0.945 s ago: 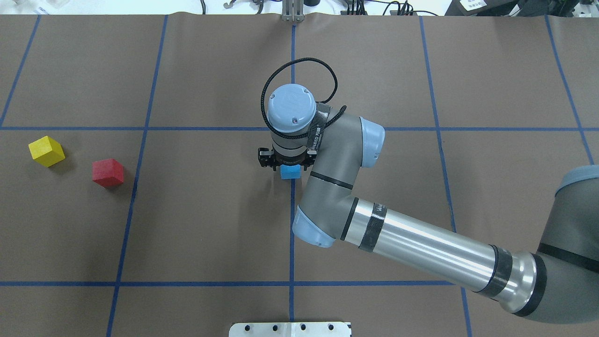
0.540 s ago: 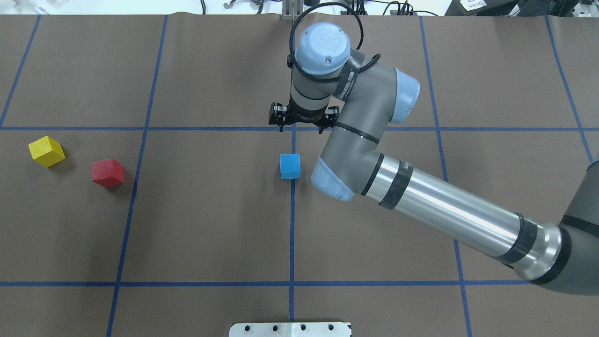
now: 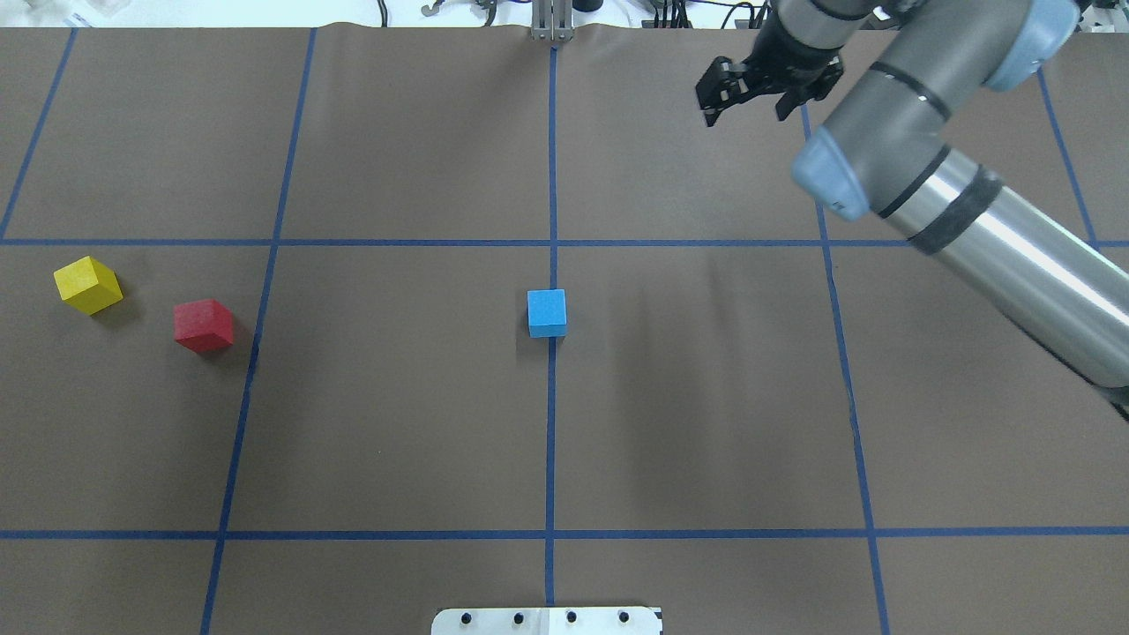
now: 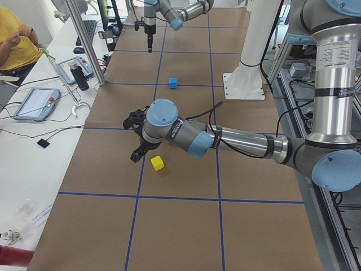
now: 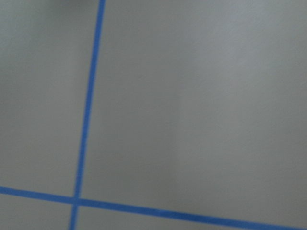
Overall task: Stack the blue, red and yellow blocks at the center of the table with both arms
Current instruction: 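Withdraw the right arm while the left arm reaches toward the red cube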
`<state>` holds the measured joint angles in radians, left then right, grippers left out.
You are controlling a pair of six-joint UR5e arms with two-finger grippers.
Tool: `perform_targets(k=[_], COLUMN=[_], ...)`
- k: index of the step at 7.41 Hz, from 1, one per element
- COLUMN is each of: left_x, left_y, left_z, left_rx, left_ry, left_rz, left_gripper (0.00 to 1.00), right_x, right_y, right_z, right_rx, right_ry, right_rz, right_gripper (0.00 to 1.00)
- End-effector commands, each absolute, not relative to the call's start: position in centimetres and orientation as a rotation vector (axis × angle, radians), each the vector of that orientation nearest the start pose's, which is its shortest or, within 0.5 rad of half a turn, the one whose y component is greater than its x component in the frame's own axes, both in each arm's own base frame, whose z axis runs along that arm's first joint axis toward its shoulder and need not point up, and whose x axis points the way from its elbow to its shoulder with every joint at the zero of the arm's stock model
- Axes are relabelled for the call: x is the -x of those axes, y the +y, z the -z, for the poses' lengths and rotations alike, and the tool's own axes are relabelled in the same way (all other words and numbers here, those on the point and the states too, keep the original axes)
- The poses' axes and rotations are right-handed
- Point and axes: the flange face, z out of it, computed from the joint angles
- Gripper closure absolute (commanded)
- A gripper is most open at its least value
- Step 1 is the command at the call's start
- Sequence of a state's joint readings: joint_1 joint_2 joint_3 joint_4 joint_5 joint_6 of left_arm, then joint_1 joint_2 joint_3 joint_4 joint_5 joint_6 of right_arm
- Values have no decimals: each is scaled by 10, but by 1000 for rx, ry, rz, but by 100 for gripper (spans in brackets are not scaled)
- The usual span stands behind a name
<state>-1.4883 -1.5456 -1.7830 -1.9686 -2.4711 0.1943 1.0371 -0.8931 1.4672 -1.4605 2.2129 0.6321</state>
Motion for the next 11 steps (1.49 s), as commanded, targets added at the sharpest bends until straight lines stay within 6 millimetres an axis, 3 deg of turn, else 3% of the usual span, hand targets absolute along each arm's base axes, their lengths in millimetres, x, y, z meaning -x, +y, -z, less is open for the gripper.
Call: perform_targets(k=[1,2,3,6,7,8,9,11], left_x=[-33,-54,-93,-155,-190,-223,-258,-294], left_y=[-500,-504,-509,-498,-489,-479,-465,-447], left_z=[-509,-507,-499,-483,-482,-483,-484,-486], left_rx=[-548,-547,-486,-302,-264,-235,-207,-180], left_ry=[892,831,838,898,897,881,861,838], left_rz=[-568,-594,-536,-93,-21,43,91,143], left_gripper=[0,0,0,0,0,0,0,0], right_x=[152,102,57,-28,-55,-74,-80,-84], right_y=[-673,-664,-654,-613,-599,-585,-567,-563], right_z=[-379,-427,-465,-550,-578,-599,-619,-621], right_rx=[-283,-311,-328,-346,-340,-312,-296,-305], right_ry=[-866,-838,-838,-826,-818,-819,-821,-816], right_rz=[271,340,378,428,421,385,380,387], right_gripper=[0,0,0,0,0,0,0,0])
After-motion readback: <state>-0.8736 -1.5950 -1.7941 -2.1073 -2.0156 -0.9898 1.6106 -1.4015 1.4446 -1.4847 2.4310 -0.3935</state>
